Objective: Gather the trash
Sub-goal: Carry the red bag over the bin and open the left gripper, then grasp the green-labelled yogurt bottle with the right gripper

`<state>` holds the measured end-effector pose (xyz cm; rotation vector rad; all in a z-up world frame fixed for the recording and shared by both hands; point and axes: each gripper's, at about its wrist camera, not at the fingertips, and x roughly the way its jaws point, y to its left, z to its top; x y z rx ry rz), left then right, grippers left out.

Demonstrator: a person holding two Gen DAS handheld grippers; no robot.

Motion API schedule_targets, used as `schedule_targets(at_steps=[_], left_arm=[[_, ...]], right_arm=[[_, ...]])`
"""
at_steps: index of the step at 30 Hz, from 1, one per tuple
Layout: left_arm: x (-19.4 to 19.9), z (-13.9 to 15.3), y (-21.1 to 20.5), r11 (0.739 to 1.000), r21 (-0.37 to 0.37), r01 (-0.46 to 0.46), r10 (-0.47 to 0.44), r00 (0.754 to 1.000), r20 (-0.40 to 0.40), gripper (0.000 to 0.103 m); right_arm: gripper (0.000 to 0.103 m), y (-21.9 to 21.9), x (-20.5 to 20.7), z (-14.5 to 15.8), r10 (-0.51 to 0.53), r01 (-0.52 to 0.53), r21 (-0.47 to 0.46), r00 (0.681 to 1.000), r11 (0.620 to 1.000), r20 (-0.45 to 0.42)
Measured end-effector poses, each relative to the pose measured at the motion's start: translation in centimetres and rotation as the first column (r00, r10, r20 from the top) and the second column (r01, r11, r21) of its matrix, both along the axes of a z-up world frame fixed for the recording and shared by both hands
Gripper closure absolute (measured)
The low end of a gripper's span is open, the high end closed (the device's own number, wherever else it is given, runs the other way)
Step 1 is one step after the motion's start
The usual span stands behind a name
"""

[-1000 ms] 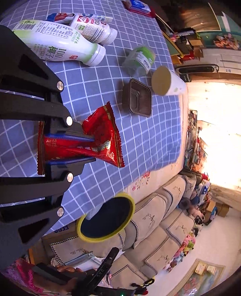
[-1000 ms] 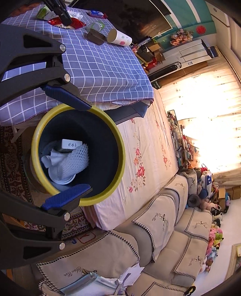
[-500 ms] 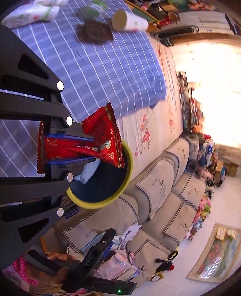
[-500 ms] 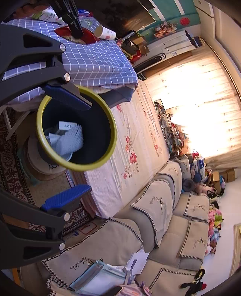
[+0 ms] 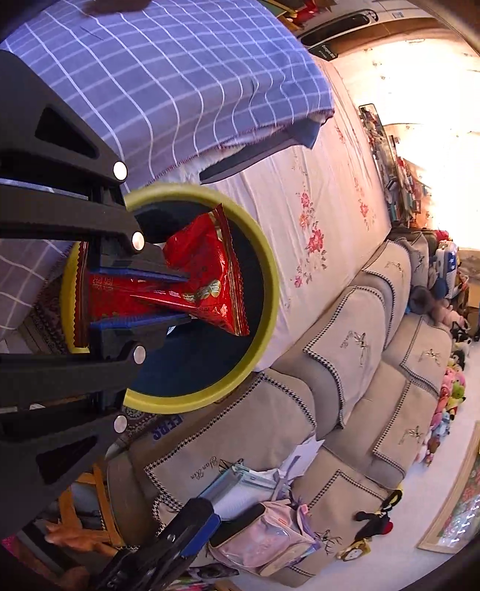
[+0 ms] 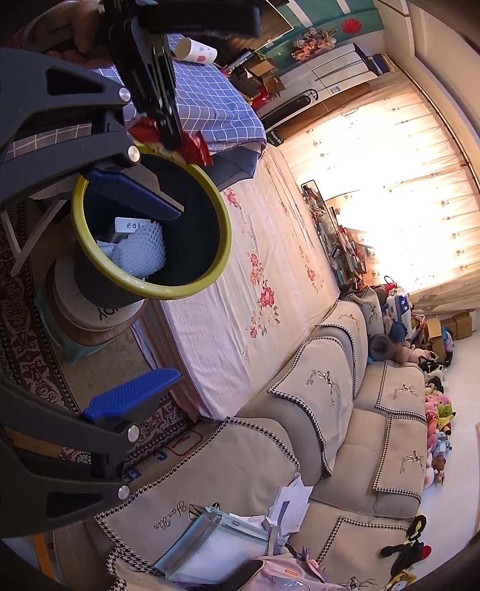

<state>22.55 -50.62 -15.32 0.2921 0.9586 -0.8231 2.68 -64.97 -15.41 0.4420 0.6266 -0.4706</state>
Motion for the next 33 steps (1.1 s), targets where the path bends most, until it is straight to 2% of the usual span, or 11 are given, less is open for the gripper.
schedule_targets(at_steps=[5, 7, 8, 11, 14, 18, 22, 25, 28, 31, 33], left_arm=[[1.1, -2.1, -1.3, 1.0, 0.02, 0.008, -0.007, 1.0, -0.025, 0.071], [1.5, -2.5, -1.4, 1.0, 0.018, 0.0, 0.0, 1.0, -0.031, 0.048], [1.6, -2.5, -1.3, 1.0, 0.011, -0.007, 0.007, 1.0, -0.028, 0.044], [2.0, -2.2, -0.3, 1.0, -0.004, -0.025, 0.025, 0.999, -0.027, 0.041], [1.8, -0.4, 2.6, 0.997, -0.054, -0.055, 0.055, 0.998, -0.016, 0.033], [0.4, 3.1, 7.8, 0.986, -0.124, -0.109, 0.119, 0.99, 0.075, 0.016], [-0.9, 6.0, 13.9, 0.972, -0.168, -0.163, 0.187, 0.973, 0.137, 0.012], [-1.6, 8.2, 19.6, 0.952, -0.209, -0.224, 0.259, 0.952, 0.162, 0.011], [-2.0, 10.2, 26.0, 0.921, -0.246, -0.302, 0.351, 0.918, 0.184, 0.008], [-2.3, 11.8, 32.3, 0.884, -0.273, -0.379, 0.442, 0.869, 0.223, 0.006], [-2.3, 12.5, 36.3, 0.855, -0.283, -0.435, 0.505, 0.824, 0.259, 0.005]], right_arm=[[0.023, 0.2, -0.1, 0.2, -0.012, 0.012, -0.004, 1.0, 1.0, -0.005], [0.023, 0.2, -0.1, 0.3, -0.016, 0.016, -0.007, 1.0, 1.0, -0.006], [0.023, 0.2, -0.1, 0.4, -0.016, 0.016, -0.009, 1.0, 1.0, -0.006], [0.022, 0.6, 0.0, 0.7, -0.012, 0.012, -0.016, 1.0, 1.0, -0.007], [0.022, 1.1, 0.3, 1.0, -0.002, 0.001, -0.019, 1.0, 1.0, -0.009], [0.022, 2.3, 1.1, 1.3, 0.032, -0.032, -0.024, 0.999, 0.999, -0.013], [0.022, 4.9, 2.9, 1.5, 0.102, -0.103, -0.032, 0.994, 0.994, -0.025], [0.022, 8.3, 4.9, 1.8, 0.19, -0.192, -0.044, 0.981, 0.98, -0.032], [0.022, 12.4, 7.5, 2.0, 0.295, -0.297, -0.053, 0.955, 0.953, -0.04], [0.022, 16.7, 10.0, 2.1, 0.4, -0.402, -0.055, 0.915, 0.914, -0.044], [0.022, 20.0, 11.8, 2.1, 0.467, -0.47, -0.056, 0.883, 0.881, -0.052]])
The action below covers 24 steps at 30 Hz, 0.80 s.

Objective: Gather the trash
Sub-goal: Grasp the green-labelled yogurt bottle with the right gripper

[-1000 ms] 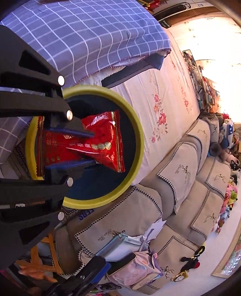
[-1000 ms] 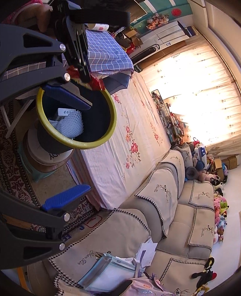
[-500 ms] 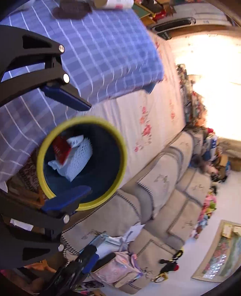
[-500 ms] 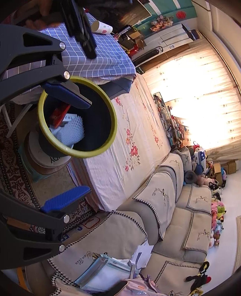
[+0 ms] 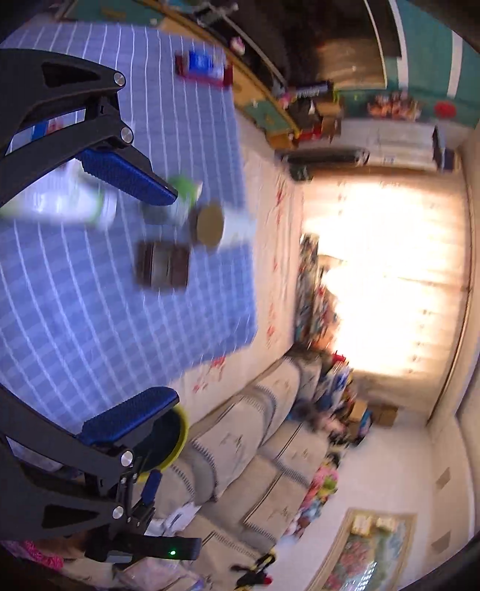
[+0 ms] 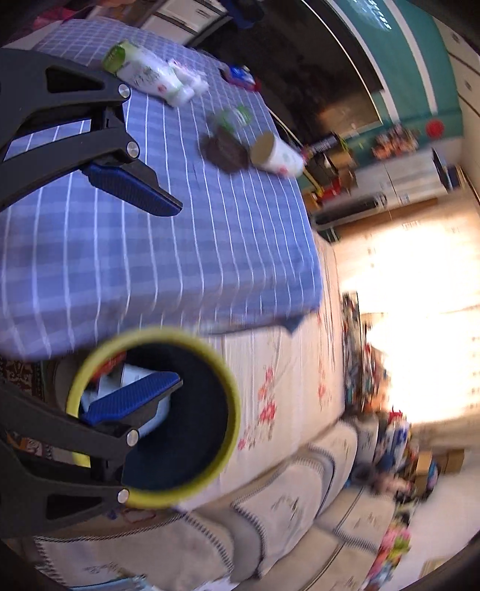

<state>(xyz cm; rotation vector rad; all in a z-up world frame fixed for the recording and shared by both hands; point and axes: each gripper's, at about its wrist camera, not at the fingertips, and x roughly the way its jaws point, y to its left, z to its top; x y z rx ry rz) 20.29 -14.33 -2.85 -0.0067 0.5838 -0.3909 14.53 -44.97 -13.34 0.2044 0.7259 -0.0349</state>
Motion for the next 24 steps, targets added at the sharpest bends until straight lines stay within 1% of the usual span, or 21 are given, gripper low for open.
schedule_targets(at_steps=[2, 6, 9, 12, 14, 16, 19, 21, 24], left_arm=[[0.4, 0.2, 4.2, 0.996, -0.006, -0.089, 0.089, 0.996, 0.014, 0.005], [1.2, -0.2, 11.4, 0.976, -0.045, -0.212, 0.212, 0.977, -0.011, 0.005], [0.6, -0.8, 15.2, 0.962, -0.055, -0.269, 0.269, 0.963, -0.012, 0.005], [-0.4, -1.2, 17.8, 0.949, -0.055, -0.312, 0.312, 0.95, -0.001, 0.005], [-1.2, -1.3, 19.6, 0.939, -0.071, -0.337, 0.338, 0.941, 0.005, 0.005], [-2.0, -1.5, 20.7, 0.932, -0.091, -0.35, 0.352, 0.936, 0.004, 0.005], [-3.0, -1.8, 21.8, 0.932, -0.11, -0.346, 0.348, 0.937, -0.004, 0.005], [-3.4, -2.1, 21.9, 0.934, -0.105, -0.341, 0.342, 0.94, -0.007, 0.005], [-3.9, -2.3, 21.8, 0.938, -0.106, -0.331, 0.332, 0.943, -0.006, 0.005]], right_arm=[[0.022, 3.2, 1.3, 0.1, 0.057, -0.057, -0.007, 0.998, 0.998, -0.004], [0.022, 9.6, 2.0, 0.4, 0.183, -0.183, -0.005, 0.983, 0.983, 0.011], [0.022, 13.7, 1.6, 0.6, 0.278, -0.278, -0.016, 0.961, 0.96, 0.0], [0.021, 17.8, 0.4, 0.6, 0.365, -0.365, -0.023, 0.931, 0.931, -0.013], [0.018, 20.6, -0.2, 0.5, 0.406, -0.406, -0.031, 0.914, 0.913, -0.017], [0.016, 23.5, -1.1, 0.1, 0.431, -0.431, -0.066, 0.902, 0.9, -0.016], [0.013, 27.0, -1.6, -0.7, 0.435, -0.433, -0.138, 0.9, 0.891, -0.013], [0.013, 28.4, -1.1, -1.6, 0.407, -0.405, -0.167, 0.913, 0.899, -0.022], [0.013, 29.6, 0.0, -3.3, 0.374, -0.381, -0.166, 0.925, 0.91, -0.07]])
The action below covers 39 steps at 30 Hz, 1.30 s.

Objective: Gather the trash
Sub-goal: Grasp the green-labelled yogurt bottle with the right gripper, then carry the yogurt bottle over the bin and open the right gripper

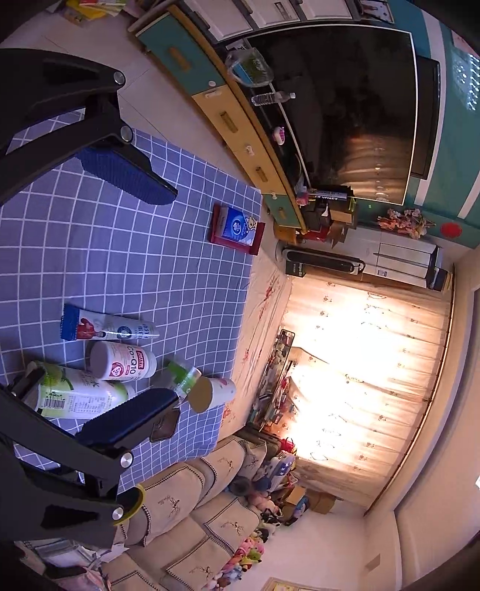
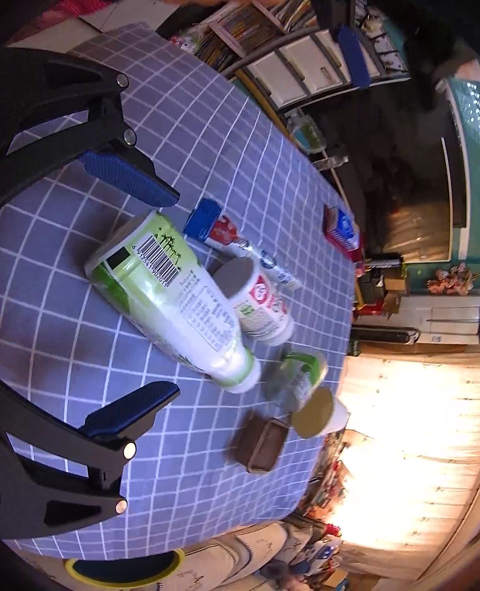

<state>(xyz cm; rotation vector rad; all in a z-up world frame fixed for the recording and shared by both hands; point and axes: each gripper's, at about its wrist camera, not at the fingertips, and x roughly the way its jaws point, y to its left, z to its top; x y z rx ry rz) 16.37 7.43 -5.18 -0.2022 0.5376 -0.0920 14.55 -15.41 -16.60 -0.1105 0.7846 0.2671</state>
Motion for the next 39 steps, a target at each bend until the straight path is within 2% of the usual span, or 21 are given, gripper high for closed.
schedule_targets(at_steps=[4, 8, 13, 18, 20, 21, 26, 32, 35, 39], left_arm=[[-0.2, -0.2, -0.3, 1.0, -0.002, 0.012, -0.012, 1.0, -0.006, 0.005], [0.4, -0.5, -0.8, 1.0, -0.018, 0.023, -0.023, 1.0, -0.017, 0.005], [1.1, -1.0, -1.8, 0.999, -0.026, 0.041, -0.042, 0.998, -0.035, 0.005], [1.3, -1.2, -2.8, 0.998, -0.013, 0.057, -0.058, 0.998, -0.04, 0.005], [1.4, -1.2, -2.9, 0.998, -0.015, 0.06, -0.061, 0.997, -0.042, 0.005], [1.4, -1.2, -2.9, 0.998, -0.016, 0.061, -0.062, 0.997, -0.042, 0.005], [1.4, -1.4, -2.8, 0.998, -0.019, 0.061, -0.062, 0.997, -0.049, 0.005], [1.4, -1.7, -2.7, 0.998, -0.023, 0.061, -0.063, 0.997, -0.053, 0.005], [1.3, -1.7, -2.7, 0.998, -0.024, 0.065, -0.066, 0.996, -0.054, 0.005], [1.2, -1.7, -3.2, 0.997, -0.014, 0.075, -0.076, 0.995, -0.058, 0.005]], right_arm=[[0.013, -0.6, 0.1, -0.5, -0.025, 0.025, -0.002, 1.0, 1.0, -0.011], [0.013, -3.4, 0.4, -0.2, -0.073, 0.073, 0.012, 0.997, 0.997, 0.004], [0.014, -6.4, 1.3, -0.5, -0.069, 0.073, 0.128, 0.997, 0.989, -0.039], [0.03, -4.9, 1.2, -1.7, -0.052, 0.061, 0.122, 0.996, 0.991, -0.07], [0.042, -4.4, 1.1, -2.0, -0.054, 0.063, 0.117, 0.996, 0.991, -0.074], [0.046, -4.5, 1.1, -1.9, -0.06, 0.068, 0.122, 0.996, 0.99, -0.068], [0.048, -5.6, 0.5, -0.4, -0.086, 0.085, 0.126, 0.996, 0.988, 0.004], [0.05, -7.9, -0.6, 3.5, -0.093, 0.071, 0.172, 0.988, 0.982, 0.121], [0.05, -9.1, -0.6, 4.8, -0.09, 0.06, 0.211, 0.987, 0.976, 0.134], [0.05, -10.3, -0.4, 5.0, -0.084, 0.052, 0.25, 0.989, 0.967, 0.12]])
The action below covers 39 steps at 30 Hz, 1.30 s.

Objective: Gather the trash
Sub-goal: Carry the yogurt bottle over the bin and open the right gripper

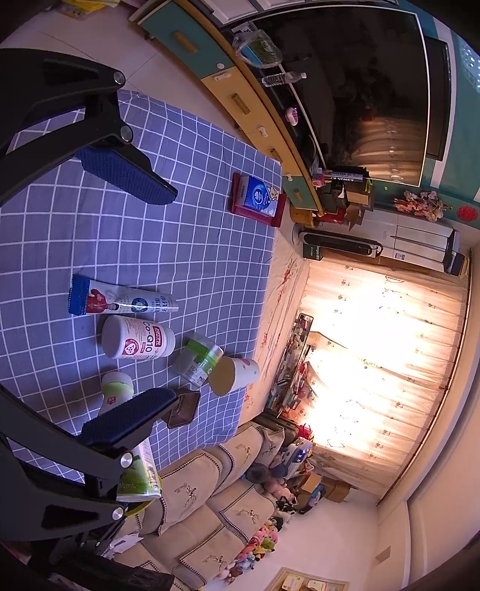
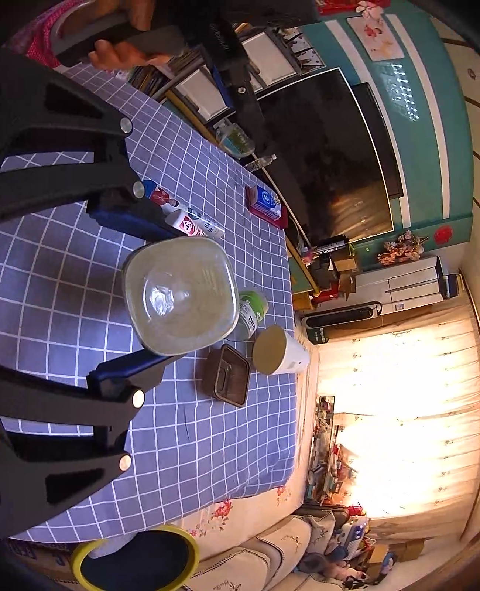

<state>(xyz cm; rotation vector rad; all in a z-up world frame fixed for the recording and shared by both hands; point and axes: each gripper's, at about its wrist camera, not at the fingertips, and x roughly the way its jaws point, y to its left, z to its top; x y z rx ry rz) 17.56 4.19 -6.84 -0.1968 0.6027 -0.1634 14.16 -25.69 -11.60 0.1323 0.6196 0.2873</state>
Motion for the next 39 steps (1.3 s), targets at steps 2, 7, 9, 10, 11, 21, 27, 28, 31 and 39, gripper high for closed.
schedule_targets(at_steps=[2, 7, 9, 10, 11, 21, 27, 28, 31, 39], left_arm=[[0.0, -0.1, -0.2, 1.0, 0.005, 0.003, -0.002, 1.0, -0.003, 0.005], [0.1, 0.0, -0.8, 1.0, 0.015, 0.01, -0.01, 1.0, -0.01, 0.005], [0.3, -0.1, -1.1, 1.0, 0.016, 0.013, -0.013, 1.0, -0.017, 0.005], [0.4, -0.2, -1.2, 1.0, 0.016, 0.015, -0.015, 1.0, -0.02, 0.005], [0.5, -0.3, -1.5, 1.0, 0.015, 0.019, -0.019, 1.0, -0.025, 0.005], [1.2, -1.0, -2.9, 0.999, 0.038, 0.037, -0.036, 0.998, -0.049, 0.005], [2.2, -1.9, -3.2, 0.998, 0.052, 0.037, -0.032, 0.996, -0.082, 0.005], [2.3, -2.1, -3.2, 0.998, 0.05, 0.036, -0.032, 0.996, -0.088, 0.005], [2.8, -2.7, -3.3, 0.998, 0.048, 0.034, -0.029, 0.994, -0.107, 0.005], [4.0, -3.3, -3.8, 0.997, 0.068, 0.021, -0.013, 0.992, -0.125, 0.005]], right_arm=[[0.051, -0.5, 0.1, -0.1, 0.003, -0.003, 0.022, 1.0, 1.0, -0.008], [0.052, -1.5, -0.3, 0.7, 0.0, 0.0, 0.06, 1.0, 0.998, 0.008], [0.052, -2.0, -0.3, 1.2, -0.004, 0.003, 0.067, 1.0, 0.998, 0.016], [0.053, -2.2, -0.3, 1.3, -0.005, 0.004, 0.07, 1.0, 0.998, 0.016], [0.053, -2.5, -0.1, 1.3, -0.006, 0.005, 0.076, 1.0, 0.997, 0.012], [0.053, -5.2, 0.1, 1.8, -0.036, 0.035, 0.115, 0.999, 0.993, 0.008], [0.053, -10.0, -0.2, 3.6, -0.169, 0.163, 0.083, 0.983, 0.983, 0.072], [0.053, -11.1, -0.2, 3.9, -0.203, 0.197, 0.073, 0.976, 0.978, 0.082], [0.053, -15.6, 0.0, 4.3, -0.334, 0.331, 0.049, 0.938, 0.942, 0.095], [0.053, -26.1, 1.5, 0.9, -0.585, 0.585, -0.034, 0.811, 0.81, 0.018]])
